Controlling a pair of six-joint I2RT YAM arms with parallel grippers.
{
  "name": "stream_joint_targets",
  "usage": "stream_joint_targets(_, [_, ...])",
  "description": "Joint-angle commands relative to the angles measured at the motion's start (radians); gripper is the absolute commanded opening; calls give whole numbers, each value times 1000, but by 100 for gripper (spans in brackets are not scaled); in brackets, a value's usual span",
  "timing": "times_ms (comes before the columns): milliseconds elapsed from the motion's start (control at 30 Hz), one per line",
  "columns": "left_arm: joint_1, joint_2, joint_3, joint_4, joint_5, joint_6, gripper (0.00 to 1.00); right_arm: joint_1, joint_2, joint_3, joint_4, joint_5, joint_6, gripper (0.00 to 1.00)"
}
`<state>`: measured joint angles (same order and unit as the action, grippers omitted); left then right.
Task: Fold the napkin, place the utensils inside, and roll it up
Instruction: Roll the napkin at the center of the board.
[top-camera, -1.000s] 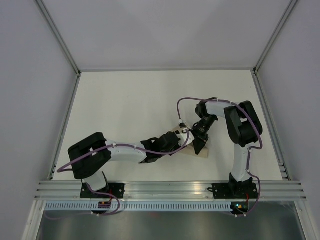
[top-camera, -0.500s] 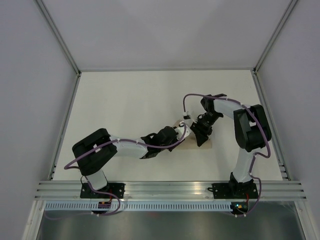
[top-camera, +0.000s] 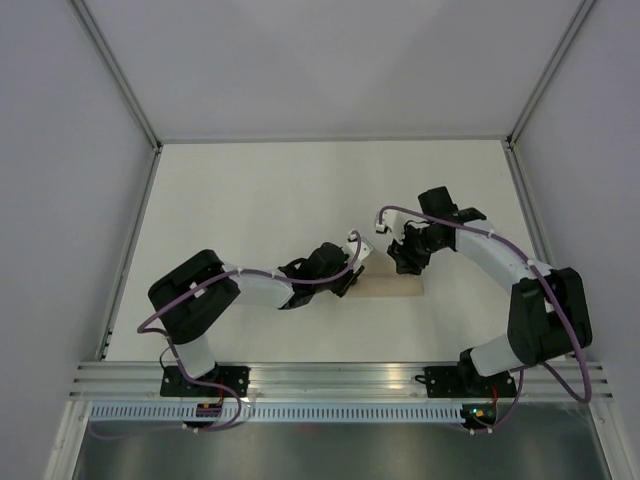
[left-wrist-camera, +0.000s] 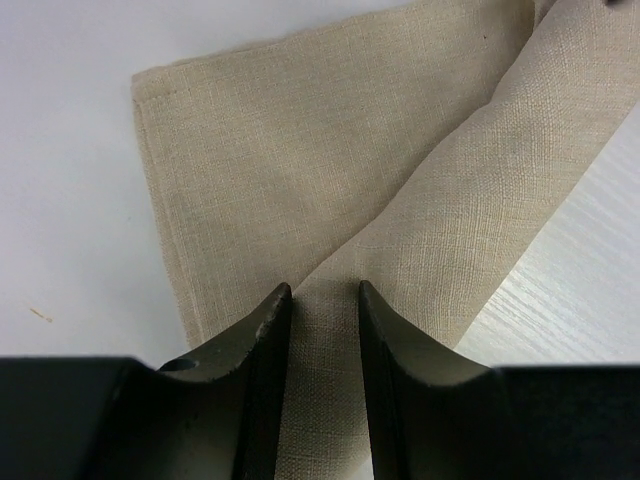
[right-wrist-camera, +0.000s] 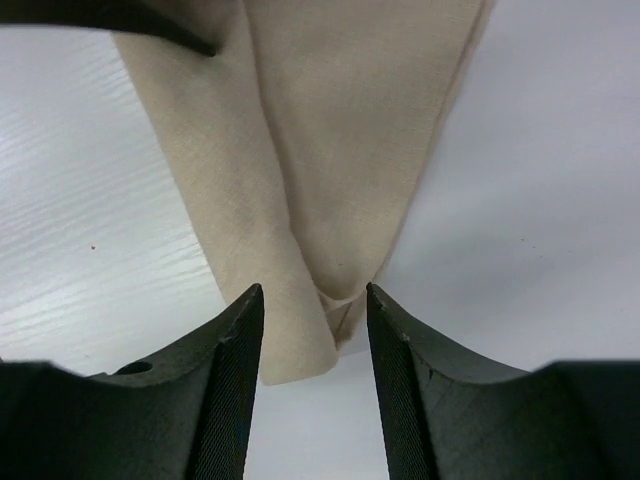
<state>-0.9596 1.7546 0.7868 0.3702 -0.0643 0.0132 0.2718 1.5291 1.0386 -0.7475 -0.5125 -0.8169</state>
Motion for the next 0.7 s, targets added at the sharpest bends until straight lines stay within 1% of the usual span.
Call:
stream_joint_targets(0, [19, 39, 12, -16, 110, -79, 38, 41, -124, -122, 163, 12, -74, 52])
stream_joint_targets(33, [25, 42, 17, -22, 125, -87, 38, 53, -186, -191, 196, 34, -74, 52])
stream_joint_targets(67, [27, 48, 19, -25, 136, -91, 38, 69, -214, -219, 247, 48, -71, 52])
stream_joint_targets(133, [36, 54, 20, -30, 168, -102, 38, 127, -286, -282, 284, 86, -64, 52])
stream_joint_targets(167, [38, 60, 22, -33, 175, -105, 38, 168, -308, -304, 331, 103, -47, 52])
stream_joint_targets(233, [41, 65, 25, -42, 195, -110, 38, 211, -364, -366, 385, 159, -38, 52])
stream_joint_targets(300, [45, 75, 28, -54, 218, -114, 37, 272, -383, -394, 442, 193, -28, 52])
stream_joint_targets(467, [70, 82, 38, -76, 264, -130, 37, 384, -388, -459, 491, 281, -31, 50])
stream_joint_targets(667, [94, 95, 54, -112, 310, -140, 37, 483, -388, -541, 580, 373, -27, 47])
